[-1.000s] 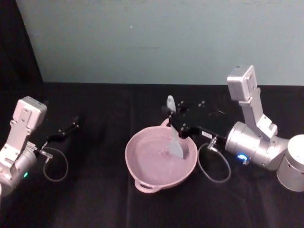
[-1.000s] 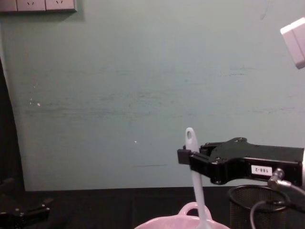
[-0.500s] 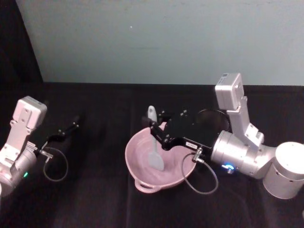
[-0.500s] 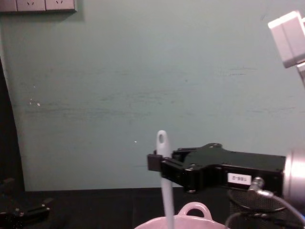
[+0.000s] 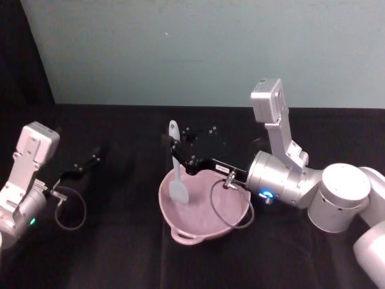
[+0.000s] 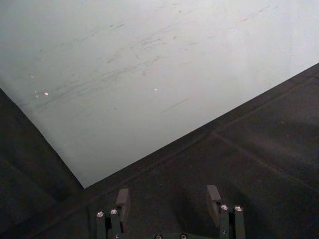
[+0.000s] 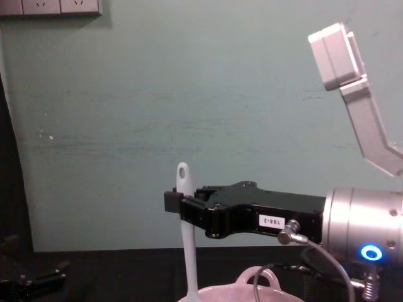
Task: Use the one hand to pick up the spoon and stir the clear water in the bowl.
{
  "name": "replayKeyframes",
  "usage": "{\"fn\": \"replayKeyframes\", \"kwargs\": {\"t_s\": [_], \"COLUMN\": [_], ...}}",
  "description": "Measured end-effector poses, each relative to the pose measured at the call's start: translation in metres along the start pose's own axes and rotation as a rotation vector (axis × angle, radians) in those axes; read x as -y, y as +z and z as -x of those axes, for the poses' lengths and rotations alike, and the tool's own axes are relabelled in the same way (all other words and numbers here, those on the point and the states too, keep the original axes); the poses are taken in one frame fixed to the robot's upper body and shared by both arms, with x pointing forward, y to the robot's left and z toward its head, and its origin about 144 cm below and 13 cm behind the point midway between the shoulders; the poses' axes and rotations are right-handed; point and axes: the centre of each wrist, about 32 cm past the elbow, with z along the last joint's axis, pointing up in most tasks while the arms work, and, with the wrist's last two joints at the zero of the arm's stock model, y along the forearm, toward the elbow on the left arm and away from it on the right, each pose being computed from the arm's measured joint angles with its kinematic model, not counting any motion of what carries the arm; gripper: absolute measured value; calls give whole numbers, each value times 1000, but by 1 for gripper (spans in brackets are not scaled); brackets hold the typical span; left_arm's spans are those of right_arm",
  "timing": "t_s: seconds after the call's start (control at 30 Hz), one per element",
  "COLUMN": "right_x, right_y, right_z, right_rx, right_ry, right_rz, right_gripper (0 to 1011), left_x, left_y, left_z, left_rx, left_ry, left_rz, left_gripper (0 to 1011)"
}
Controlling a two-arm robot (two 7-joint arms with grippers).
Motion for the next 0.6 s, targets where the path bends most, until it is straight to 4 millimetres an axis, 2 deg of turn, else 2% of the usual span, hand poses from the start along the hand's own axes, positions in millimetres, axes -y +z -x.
{"fn": "replayKeyframes", "kwargs": {"t_s": [0.3,0.6], "right_x": [-7,3], "right_y": [-6,-6], "right_z": [-23,-38], "right_rx": [-2,12], "right_ry": [-53,-130], "right_rz": [13,25], "right_gripper": [121,121], "left_x": [0,0], "left_y": [0,0], "left_z": [0,0], "left_rx": [0,0], "left_ry": [0,0], "left_rz": [0,0], "left_gripper": [1005,1005]}}
